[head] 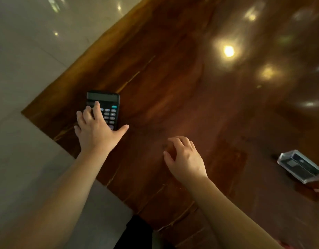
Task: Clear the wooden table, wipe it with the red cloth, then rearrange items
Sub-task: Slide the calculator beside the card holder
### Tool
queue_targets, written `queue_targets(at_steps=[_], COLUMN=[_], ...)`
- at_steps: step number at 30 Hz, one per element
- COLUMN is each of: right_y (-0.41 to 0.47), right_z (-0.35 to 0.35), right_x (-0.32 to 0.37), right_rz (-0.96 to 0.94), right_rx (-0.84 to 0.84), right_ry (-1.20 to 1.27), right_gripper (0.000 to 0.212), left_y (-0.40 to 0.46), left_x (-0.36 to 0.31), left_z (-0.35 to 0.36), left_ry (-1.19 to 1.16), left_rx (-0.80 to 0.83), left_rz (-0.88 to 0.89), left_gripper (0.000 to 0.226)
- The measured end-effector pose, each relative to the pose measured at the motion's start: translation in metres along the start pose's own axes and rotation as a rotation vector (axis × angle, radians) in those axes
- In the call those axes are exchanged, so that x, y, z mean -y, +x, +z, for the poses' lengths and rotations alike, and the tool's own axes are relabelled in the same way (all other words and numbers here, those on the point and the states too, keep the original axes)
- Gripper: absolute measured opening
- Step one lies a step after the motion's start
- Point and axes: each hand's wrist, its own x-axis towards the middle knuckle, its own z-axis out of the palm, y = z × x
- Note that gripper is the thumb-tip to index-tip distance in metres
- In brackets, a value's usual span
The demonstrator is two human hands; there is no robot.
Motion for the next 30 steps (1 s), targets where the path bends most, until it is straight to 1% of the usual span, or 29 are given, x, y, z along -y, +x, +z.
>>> queue_targets(at_steps=[7, 10, 14, 19, 25, 30], right_y=[0.011, 0.016, 0.018, 0.016, 0.006, -0.01], right_z=[0.024, 0.032, 0.037, 0.035, 0.019, 0.002], right_x=[0.026, 0.035, 0.041, 0.04, 0.022, -0.007], right_rz=[-0.031, -0.035, -0.024, 0.001, 0.059, 0.11], right_rx=[0.034, 0.035, 0.044, 0.038, -0.011, -0.056], right_ry=[-0.014, -0.028, -0.033, -0.024, -0.009, -0.023], right_gripper=[0.044, 0.045, 0.045, 0.045, 0.044, 0.045], left_y=[0.027, 0.035, 0.04, 0.045, 0.036, 0.018], left_x=[0.027, 0.031, 0.033, 0.028, 0.003, -0.047], left_z=[0.008, 0.011, 0.011, 0.009, 0.005, 0.008], left_ry=[-0.06, -0.071, -0.017, -0.006, -0.053, -0.095], left_rx=[0.048, 0.057, 0.062, 0.095, 0.108, 0.081], left_rz=[-0.106, -0.103, -0.061, -0.079, -0.047, 0.041], left_gripper=[0.129, 0.13, 0.129, 0.13, 0.128, 0.127])
